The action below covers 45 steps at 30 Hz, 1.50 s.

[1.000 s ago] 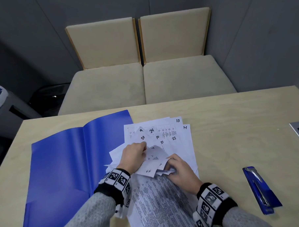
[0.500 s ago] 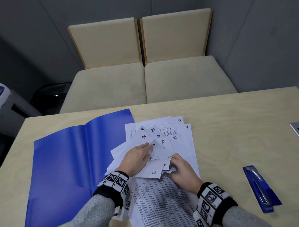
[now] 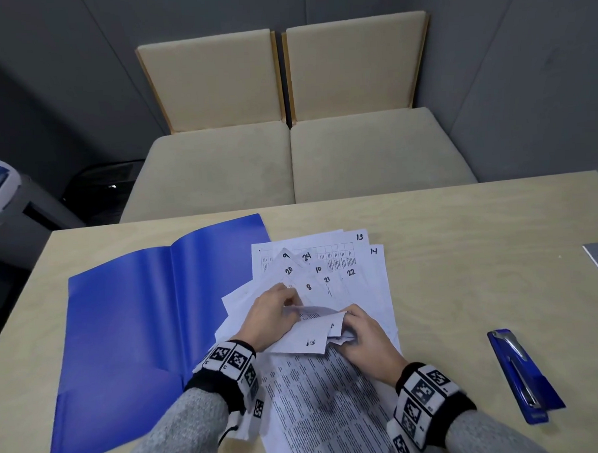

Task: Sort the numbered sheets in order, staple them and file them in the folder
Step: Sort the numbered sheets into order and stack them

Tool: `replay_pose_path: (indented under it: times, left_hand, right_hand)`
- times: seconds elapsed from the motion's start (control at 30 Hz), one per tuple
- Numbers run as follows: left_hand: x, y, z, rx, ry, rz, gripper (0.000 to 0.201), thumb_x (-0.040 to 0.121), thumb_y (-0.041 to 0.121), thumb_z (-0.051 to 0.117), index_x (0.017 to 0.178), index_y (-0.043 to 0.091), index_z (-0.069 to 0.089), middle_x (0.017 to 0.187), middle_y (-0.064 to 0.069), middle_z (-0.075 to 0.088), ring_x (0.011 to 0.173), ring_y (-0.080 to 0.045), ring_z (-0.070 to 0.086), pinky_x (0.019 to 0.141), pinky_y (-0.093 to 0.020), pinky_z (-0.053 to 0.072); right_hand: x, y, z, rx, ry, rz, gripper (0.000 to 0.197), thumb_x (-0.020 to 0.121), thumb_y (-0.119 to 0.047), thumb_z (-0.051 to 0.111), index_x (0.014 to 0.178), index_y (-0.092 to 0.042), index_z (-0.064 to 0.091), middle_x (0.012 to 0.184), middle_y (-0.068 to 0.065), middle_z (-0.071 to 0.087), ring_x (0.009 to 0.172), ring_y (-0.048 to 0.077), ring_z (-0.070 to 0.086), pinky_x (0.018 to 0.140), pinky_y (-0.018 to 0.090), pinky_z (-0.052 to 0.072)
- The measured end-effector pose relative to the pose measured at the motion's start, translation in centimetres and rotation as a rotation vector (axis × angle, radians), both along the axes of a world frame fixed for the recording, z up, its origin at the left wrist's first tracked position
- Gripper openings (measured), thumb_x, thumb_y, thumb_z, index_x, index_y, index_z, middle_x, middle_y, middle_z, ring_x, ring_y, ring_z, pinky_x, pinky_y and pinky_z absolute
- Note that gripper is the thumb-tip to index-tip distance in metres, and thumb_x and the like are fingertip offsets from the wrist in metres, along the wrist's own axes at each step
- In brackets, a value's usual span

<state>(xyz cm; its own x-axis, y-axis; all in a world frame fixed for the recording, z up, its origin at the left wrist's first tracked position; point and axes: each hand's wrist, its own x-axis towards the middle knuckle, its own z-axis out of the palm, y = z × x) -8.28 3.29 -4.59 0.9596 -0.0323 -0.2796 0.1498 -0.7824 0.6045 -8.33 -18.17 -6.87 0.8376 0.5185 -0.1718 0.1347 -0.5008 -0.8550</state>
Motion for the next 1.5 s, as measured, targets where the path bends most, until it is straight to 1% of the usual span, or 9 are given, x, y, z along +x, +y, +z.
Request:
replay_pose_path:
  times: [0.17,0.3,0.43,0.63,0.8,1.0,1.17,1.3,1.5]
  left_hand:
    - [0.9,-0.1,-0.3,0.015,0.124,0.052,0.013,0.083,0.024,0.067,0.089,0.013,0.063,0.128,-0.004,0.048,0.121,-0.019,0.045,0.095,-0.026,0.036]
    - [1.1,-0.5,0.0,0.045,0.151,0.029,0.026,0.088,0.027,0.062,0.101,0.007,0.068,0.114,-0.008,0.052,0.11,-0.021,0.049,0.09,-0.026,0.039]
    - [1.2,-0.2,0.6,0.09,0.196,0.018,0.027,0.09,0.026,0.058,0.066,0.016,0.052,0.079,-0.001,0.052,0.075,-0.018,0.051,0.06,-0.023,0.035]
    - [1.6,0.3,3.8,0.389,-0.316,-0.25,0.018,0.091,0.023,0.059,0.078,0.015,0.068,0.073,0.004,0.054,0.081,-0.019,0.048,0.058,-0.028,0.035]
    - [2.1,1.6,9.3,0.464,-0.651,-0.117,0.018,0.085,0.025,0.056,0.086,0.014,0.071,0.075,-0.001,0.059,0.067,-0.025,0.058,0.042,-0.028,0.038]
    - [3.1,4.2,18.8,0.442,-0.851,0.004,0.034,0.086,0.019,0.043,0.108,0.013,0.068,0.096,-0.014,0.057,0.069,-0.036,0.061,0.05,-0.042,0.05]
    - [3.9,6.1,24.3,0.285,-1.096,0.093,0.038,0.081,-0.002,0.047,0.11,0.008,0.07,0.09,0.012,0.049,0.078,-0.009,0.053,0.07,-0.02,0.041]
    - [5.6,7.8,26.0,0.033,-1.003,0.197,0.023,0.088,0.012,0.054,0.103,0.007,0.07,0.082,0.019,0.049,0.076,0.015,0.049,0.071,-0.005,0.034]
    - [8.0,8.9,22.1,-0.043,-0.339,0.086,0.017,0.092,0.023,0.06,0.088,0.011,0.071,0.085,0.002,0.065,0.069,-0.007,0.057,0.067,-0.027,0.046]
  right_hand:
    - [0.0,-0.1,-0.3,-0.019,0.026,-0.016,0.025,0.076,-0.011,0.064,0.1,-0.015,0.067,0.1,-0.004,0.053,0.095,0.01,0.058,0.086,0.031,0.049]
    - [-0.1,-0.2,-0.4,-0.031,0.021,-0.012,0.018,0.075,-0.011,0.062,0.092,-0.015,0.066,0.098,-0.004,0.053,0.093,0.011,0.058,0.084,0.033,0.05]
    - [-0.1,-0.2,0.2,0.009,0.01,-0.028,0.029,0.074,-0.008,0.067,0.069,-0.031,0.05,0.091,-0.005,0.053,0.087,0.011,0.057,0.079,0.032,0.048]
    - [0.2,-0.4,1.5,0.054,0.031,-0.037,0.02,0.065,-0.04,0.065,0.065,-0.038,0.045,0.085,-0.014,0.054,0.089,0.007,0.055,0.079,0.023,0.042]
    - [0.3,-0.5,1.5,0.056,0.042,-0.041,0.029,0.077,-0.019,0.076,0.067,-0.031,0.051,0.087,-0.009,0.053,0.087,0.013,0.054,0.074,0.025,0.038]
    - [0.5,-1.2,2.4,0.231,0.152,-0.162,0.013,0.082,-0.033,0.071,0.081,-0.022,0.063,0.143,-0.011,0.037,0.133,0.009,0.032,0.103,0.038,0.033]
    - [2.0,-2.4,7.3,0.473,0.306,-0.19,0.016,0.087,-0.015,0.064,0.102,-0.01,0.063,0.105,0.002,0.07,0.1,0.013,0.065,0.091,0.031,0.048]
    - [2.6,-3.2,9.9,0.577,0.38,-0.246,0.028,0.087,-0.01,0.061,0.115,-0.007,0.059,0.111,0.007,0.07,0.105,0.02,0.066,0.089,0.028,0.052]
    - [3.9,-4.0,12.8,0.591,0.405,-0.142,0.026,0.086,0.003,0.058,0.112,-0.001,0.059,0.101,0.006,0.073,0.091,0.016,0.07,0.074,0.022,0.055]
